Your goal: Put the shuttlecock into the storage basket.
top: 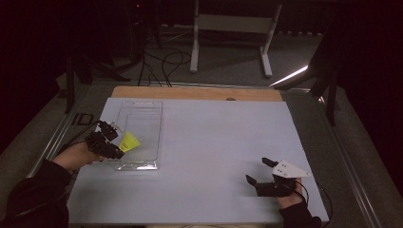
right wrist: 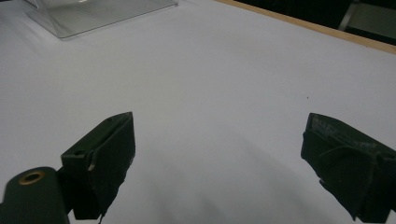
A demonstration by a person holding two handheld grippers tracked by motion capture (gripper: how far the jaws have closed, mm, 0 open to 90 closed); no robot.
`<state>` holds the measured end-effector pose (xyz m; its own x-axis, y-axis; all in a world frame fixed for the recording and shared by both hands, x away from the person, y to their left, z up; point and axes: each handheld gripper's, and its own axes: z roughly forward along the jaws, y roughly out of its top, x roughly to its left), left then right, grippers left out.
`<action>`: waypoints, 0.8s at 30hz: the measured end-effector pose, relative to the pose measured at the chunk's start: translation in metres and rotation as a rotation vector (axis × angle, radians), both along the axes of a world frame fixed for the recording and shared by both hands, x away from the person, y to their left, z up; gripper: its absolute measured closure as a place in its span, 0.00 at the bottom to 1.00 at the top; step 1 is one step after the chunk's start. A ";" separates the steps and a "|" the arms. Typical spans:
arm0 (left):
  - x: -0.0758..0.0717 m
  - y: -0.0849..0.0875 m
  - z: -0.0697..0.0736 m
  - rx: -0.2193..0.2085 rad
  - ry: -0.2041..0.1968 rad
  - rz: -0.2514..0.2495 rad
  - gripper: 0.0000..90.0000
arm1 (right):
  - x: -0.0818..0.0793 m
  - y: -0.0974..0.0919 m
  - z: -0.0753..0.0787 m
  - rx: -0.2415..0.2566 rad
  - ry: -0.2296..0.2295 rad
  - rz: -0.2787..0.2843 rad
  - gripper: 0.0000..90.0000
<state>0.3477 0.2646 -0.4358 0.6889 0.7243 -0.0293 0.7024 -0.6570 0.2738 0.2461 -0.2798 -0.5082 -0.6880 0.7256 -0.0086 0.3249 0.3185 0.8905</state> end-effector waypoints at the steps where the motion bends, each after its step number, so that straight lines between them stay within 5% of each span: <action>1: 0.000 0.000 0.002 -0.012 -0.004 0.010 0.66 | 0.000 0.000 0.000 0.000 0.001 0.000 0.11; 4: 0.000 -0.001 0.005 -0.022 -0.003 0.009 0.52 | 0.000 0.000 0.000 0.001 0.001 -0.001 0.11; 16: 0.000 0.003 0.029 -0.055 -0.066 0.061 0.27 | 0.000 0.000 0.000 -0.002 0.001 -0.001 0.11; 24: -0.003 0.000 0.030 -0.090 -0.080 0.030 0.17 | 0.000 0.000 0.000 -0.001 0.001 -0.001 0.11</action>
